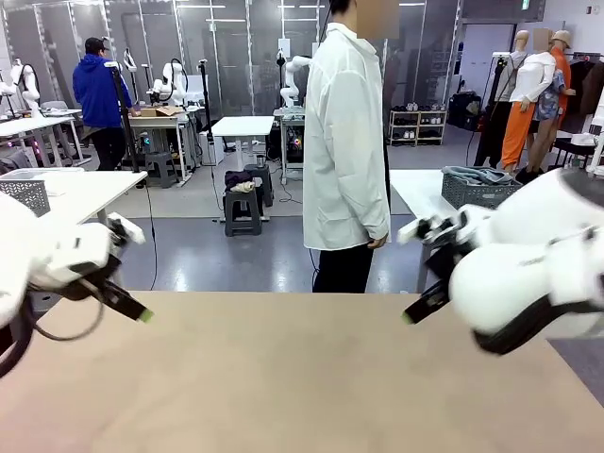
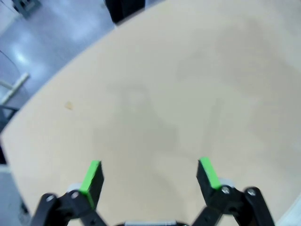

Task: Fold the towels and place them in the basket.
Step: When a person lays out a Towel with hook on the table, fold it in half twice.

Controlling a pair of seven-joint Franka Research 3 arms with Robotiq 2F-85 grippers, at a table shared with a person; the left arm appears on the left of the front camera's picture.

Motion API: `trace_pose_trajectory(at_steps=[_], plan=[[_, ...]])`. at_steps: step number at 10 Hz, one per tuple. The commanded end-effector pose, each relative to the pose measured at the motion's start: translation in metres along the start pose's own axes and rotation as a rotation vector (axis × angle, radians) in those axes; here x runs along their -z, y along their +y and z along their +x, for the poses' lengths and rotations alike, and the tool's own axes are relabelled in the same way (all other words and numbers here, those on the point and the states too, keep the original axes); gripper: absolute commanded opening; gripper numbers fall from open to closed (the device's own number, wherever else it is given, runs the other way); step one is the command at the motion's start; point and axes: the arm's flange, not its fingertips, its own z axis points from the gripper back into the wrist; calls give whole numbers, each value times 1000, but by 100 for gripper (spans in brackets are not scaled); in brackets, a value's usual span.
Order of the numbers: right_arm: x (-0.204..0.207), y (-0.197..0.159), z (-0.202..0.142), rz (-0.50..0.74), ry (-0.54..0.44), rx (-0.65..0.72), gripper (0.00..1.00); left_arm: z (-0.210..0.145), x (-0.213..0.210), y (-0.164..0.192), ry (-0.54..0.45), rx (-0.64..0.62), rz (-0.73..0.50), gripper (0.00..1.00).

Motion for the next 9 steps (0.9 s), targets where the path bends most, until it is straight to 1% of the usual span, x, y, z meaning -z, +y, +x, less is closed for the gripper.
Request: trace_pose_trajectory(at_steps=[1, 3, 5, 6, 9], plan=[[-48, -52, -28, 24, -56, 9, 100, 0, -46, 56, -95, 15, -63, 100], [-98, -95, -36, 46, -100, -28, 100, 10, -93, 102, -172, 65, -76, 100], [-149, -123, -39, 74, -127, -75, 100, 14, -140, 131, -198, 94, -88, 100], [-180, -128, -44, 64, -136, -84, 100, 10, -170, 140, -205, 101, -82, 100], [-266, -135, -55, 6, -155, -77, 100, -2, -238, 158, -215, 137, -65, 100]])
